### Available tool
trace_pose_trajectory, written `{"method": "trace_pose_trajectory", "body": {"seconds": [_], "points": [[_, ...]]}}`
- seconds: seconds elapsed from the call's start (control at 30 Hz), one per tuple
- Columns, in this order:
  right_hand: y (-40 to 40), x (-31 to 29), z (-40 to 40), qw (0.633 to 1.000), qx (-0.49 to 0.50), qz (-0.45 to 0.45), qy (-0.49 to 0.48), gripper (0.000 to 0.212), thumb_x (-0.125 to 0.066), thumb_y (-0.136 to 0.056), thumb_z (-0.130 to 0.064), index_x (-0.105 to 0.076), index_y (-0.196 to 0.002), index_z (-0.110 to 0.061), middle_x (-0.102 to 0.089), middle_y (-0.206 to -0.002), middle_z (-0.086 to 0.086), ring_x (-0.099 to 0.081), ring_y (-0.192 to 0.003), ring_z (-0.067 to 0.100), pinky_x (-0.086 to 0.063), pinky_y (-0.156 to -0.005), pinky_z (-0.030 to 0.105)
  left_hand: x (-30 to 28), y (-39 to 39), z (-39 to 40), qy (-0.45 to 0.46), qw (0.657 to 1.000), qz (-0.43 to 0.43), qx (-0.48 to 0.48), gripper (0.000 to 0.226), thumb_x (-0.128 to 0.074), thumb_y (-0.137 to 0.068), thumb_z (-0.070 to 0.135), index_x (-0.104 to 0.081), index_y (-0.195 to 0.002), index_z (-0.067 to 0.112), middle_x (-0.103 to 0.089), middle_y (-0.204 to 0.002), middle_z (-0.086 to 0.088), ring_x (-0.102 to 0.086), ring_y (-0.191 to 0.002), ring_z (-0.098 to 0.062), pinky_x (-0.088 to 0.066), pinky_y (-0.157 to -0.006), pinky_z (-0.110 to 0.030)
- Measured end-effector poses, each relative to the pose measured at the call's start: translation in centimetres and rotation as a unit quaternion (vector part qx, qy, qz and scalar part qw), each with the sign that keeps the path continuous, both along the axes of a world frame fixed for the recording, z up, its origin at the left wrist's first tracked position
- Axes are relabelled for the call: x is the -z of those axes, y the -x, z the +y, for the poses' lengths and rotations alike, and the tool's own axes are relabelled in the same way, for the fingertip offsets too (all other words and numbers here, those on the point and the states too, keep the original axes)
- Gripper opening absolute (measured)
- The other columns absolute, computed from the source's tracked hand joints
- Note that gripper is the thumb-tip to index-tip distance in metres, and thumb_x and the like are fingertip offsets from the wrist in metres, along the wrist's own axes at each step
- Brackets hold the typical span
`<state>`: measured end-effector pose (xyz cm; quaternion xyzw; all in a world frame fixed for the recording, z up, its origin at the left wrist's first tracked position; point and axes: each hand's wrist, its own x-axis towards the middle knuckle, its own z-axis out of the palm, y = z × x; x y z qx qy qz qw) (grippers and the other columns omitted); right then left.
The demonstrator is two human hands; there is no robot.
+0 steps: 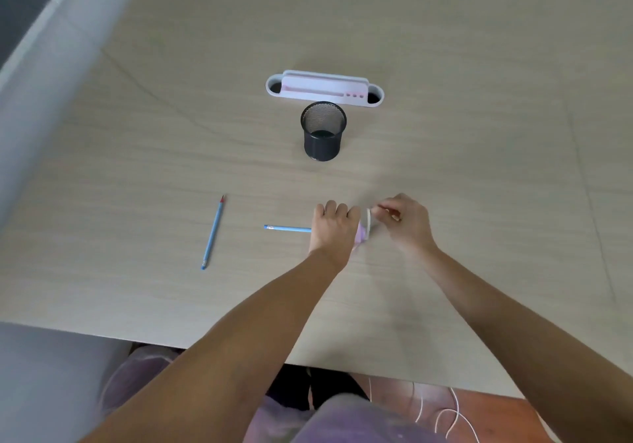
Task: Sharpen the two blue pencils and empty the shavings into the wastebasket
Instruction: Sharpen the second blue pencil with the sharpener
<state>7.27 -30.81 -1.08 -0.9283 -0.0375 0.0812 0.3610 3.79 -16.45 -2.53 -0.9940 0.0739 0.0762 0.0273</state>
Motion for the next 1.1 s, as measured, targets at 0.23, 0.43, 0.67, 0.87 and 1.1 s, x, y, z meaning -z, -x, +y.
{"method": "trace_pose_trajectory", "body": {"seconds": [0.23, 0.43, 0.67, 0.87, 1.1], "points": [[4.3, 5.4, 0.4, 0.998, 0.019, -0.040, 0.051, 0.015, -0.061, -0.080, -0.016, -0.070, -0.068, -0.018, -0.047, -0.059, 0.002, -0.045, -0.059, 0.024, -0.028, -0.055, 0.027, -0.4, 0.3, -0.3, -0.011, 1.000, -0.007, 0.008, 0.035, -0.071, -0.067, 0.018, -0.052, -0.096, 0.017, -0.060, -0.088, 0.000, -0.053, -0.087, -0.024, -0.039, -0.074, -0.032], [9.9, 2.1, 0.4, 0.997, 0.065, 0.021, -0.031, 0.017, -0.058, -0.089, -0.019, -0.066, -0.074, -0.017, -0.058, -0.073, 0.001, -0.051, -0.072, 0.022, -0.038, -0.063, 0.026, -0.3, 0.3, -0.3, -0.011, 1.000, 0.003, 0.006, 0.033, -0.065, -0.072, 0.019, -0.048, -0.100, 0.018, -0.057, -0.092, 0.000, -0.049, -0.090, -0.024, -0.033, -0.074, -0.033], [4.8, -0.5, 0.5, 0.994, 0.083, -0.002, -0.068, 0.017, -0.056, -0.089, -0.020, -0.064, -0.073, -0.018, -0.057, -0.072, -0.002, -0.052, -0.073, 0.017, -0.037, -0.063, 0.023, -0.5, 0.0, -0.3, 0.006, 1.000, -0.003, -0.011, 0.036, -0.069, -0.070, 0.018, -0.049, -0.100, 0.017, -0.059, -0.091, 0.000, -0.051, -0.090, -0.024, -0.034, -0.074, -0.031], [-0.1, 3.2, 1.9, 0.993, 0.110, 0.019, 0.034, 0.026, -0.050, -0.081, -0.023, -0.063, -0.059, -0.020, -0.050, -0.067, 0.003, -0.050, -0.064, 0.022, -0.037, -0.062, 0.030, -0.7, 0.4, -0.4, -0.003, 1.000, 0.003, -0.002, 0.037, -0.076, -0.055, 0.023, -0.056, -0.085, 0.021, -0.060, -0.073, 0.004, -0.055, -0.074, -0.020, -0.038, -0.065, -0.029], [6.8, 5.6, 0.9, 0.993, 0.086, -0.031, 0.072, 0.027, -0.056, -0.078, -0.005, -0.054, -0.055, -0.020, -0.042, -0.061, 0.000, -0.041, -0.060, 0.025, -0.033, -0.056, 0.034, -1.1, 0.5, -0.7, -0.018, 1.000, 0.003, -0.009, 0.034, -0.071, -0.069, 0.021, -0.052, -0.097, 0.017, -0.060, -0.088, 0.001, -0.053, -0.087, -0.024, -0.037, -0.073, -0.030]]}}
